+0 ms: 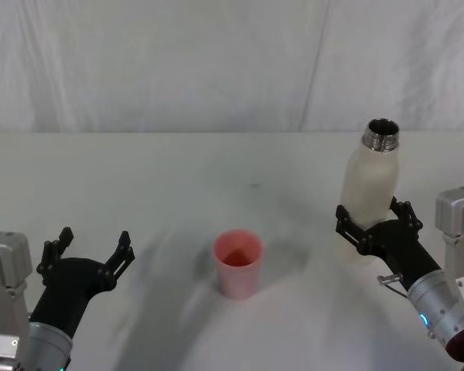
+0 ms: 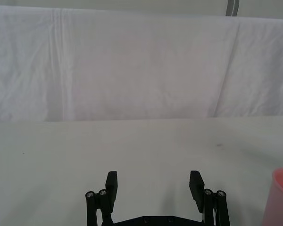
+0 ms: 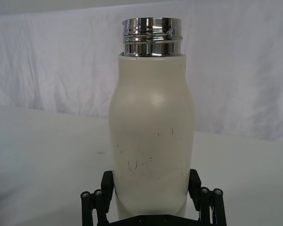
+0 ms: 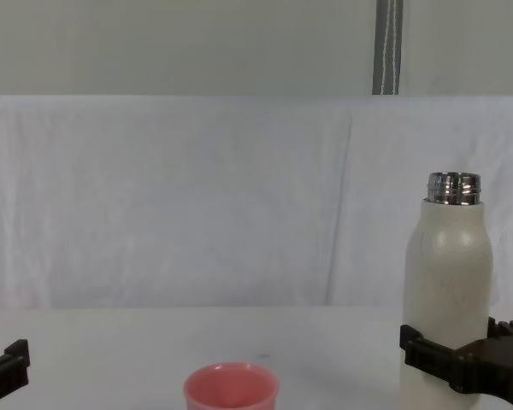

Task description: Grasp the thermos with one hand and pour water into the cup lid.

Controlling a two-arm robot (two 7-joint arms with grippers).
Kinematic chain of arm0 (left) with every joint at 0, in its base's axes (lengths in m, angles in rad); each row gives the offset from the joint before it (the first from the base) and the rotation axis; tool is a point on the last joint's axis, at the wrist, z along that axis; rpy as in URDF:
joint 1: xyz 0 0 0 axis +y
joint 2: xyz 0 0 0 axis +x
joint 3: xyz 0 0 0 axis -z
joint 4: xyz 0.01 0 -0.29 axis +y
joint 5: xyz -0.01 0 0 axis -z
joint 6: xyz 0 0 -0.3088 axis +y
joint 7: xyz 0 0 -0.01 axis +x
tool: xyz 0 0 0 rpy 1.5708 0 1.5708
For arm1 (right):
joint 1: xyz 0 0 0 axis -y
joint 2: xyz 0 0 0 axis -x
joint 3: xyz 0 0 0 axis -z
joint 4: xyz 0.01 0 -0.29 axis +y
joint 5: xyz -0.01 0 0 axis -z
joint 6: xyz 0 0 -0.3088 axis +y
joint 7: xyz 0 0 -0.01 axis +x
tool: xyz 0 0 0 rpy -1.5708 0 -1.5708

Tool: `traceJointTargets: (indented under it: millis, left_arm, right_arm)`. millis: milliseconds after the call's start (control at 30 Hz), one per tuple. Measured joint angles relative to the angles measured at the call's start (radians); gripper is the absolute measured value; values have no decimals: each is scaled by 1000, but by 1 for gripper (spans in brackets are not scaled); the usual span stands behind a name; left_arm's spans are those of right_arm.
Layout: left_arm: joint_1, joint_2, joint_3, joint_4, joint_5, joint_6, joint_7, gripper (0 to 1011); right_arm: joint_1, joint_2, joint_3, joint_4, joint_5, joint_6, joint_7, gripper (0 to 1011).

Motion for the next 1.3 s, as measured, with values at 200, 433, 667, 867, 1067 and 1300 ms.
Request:
traceJointTargets:
  millis: [200,433,667,867,1067,1300]
  left_arm:
    - [0,0,0,0,0,0,0,1001]
    - [0,0,0,0,0,0,0,1001]
    - [0,0,0,0,0,0,0,1001]
    - [0,0,0,0,0,0,0,1001]
    - [0,0,0,0,0,0,0,1001]
    - [0,0,0,0,0,0,0,1001]
  right_arm:
    - [-2,1,0,-3,0,0,0,1001]
    - [-7,4,1,-9,5,-2,4,1001]
    - [-9,7,1,-10,9,-2,9,1001]
    - [-14,11,0,-10,12,-1,11,1001]
    - [-19,12,-1,-10,14,0,11,1001]
    - [-29,14,-1,-11,16,0,12,1001]
